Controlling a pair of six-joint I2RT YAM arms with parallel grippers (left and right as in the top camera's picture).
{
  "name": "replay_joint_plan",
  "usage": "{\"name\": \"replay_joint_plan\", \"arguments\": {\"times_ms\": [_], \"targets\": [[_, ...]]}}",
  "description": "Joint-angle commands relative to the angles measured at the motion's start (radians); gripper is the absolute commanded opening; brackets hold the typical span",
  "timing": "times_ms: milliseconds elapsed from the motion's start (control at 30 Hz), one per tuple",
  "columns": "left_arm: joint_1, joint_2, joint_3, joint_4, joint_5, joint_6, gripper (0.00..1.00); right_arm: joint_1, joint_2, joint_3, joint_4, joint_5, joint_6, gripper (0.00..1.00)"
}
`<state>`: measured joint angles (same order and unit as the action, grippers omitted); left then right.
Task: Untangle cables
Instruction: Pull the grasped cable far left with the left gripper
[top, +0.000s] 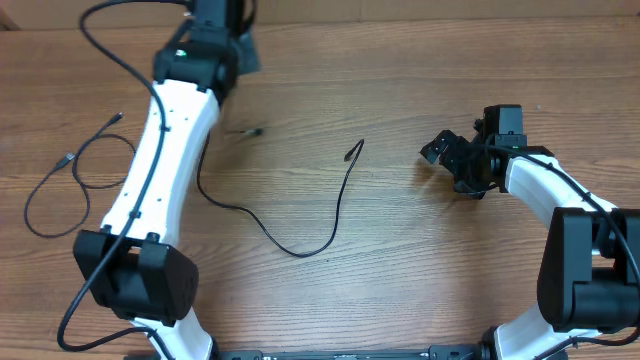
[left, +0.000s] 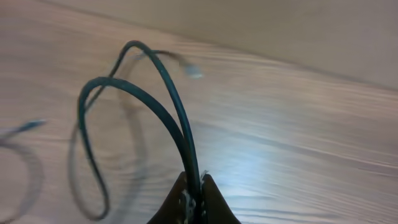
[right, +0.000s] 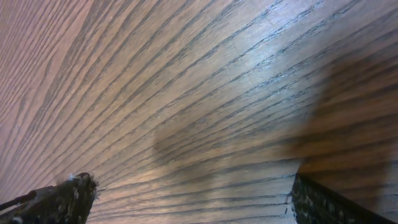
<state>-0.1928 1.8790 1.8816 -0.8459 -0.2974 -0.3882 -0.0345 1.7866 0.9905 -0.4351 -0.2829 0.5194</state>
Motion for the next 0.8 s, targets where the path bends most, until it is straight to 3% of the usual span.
{"name": "replay_joint_plan", "arguments": {"times_ms": [0,200,500,767], "targets": [[0.087,-0.002,0.008,-0.030,-0.139,0.071,0.04,-0.008,0.028,-0.020,-0.012,0.051,-0.005,1.00],[0.238,-0.002,0.008,-0.069,-0.230,0.079,0.04,-0.008,0.028,-0.020,-0.012,0.051,-0.005,1.00],[0.472,0.000,0.002,-0.150,-0.222,0.061,0.04,-0.008,0.028,-0.020,-0.012,0.051,-0.005,1.00],[0.607,0.019,-0.039,-0.168,-0.035,0.048,0.05,-0.008,0.028,-0.020,-0.012,0.051,-0.005,1.00]]}}
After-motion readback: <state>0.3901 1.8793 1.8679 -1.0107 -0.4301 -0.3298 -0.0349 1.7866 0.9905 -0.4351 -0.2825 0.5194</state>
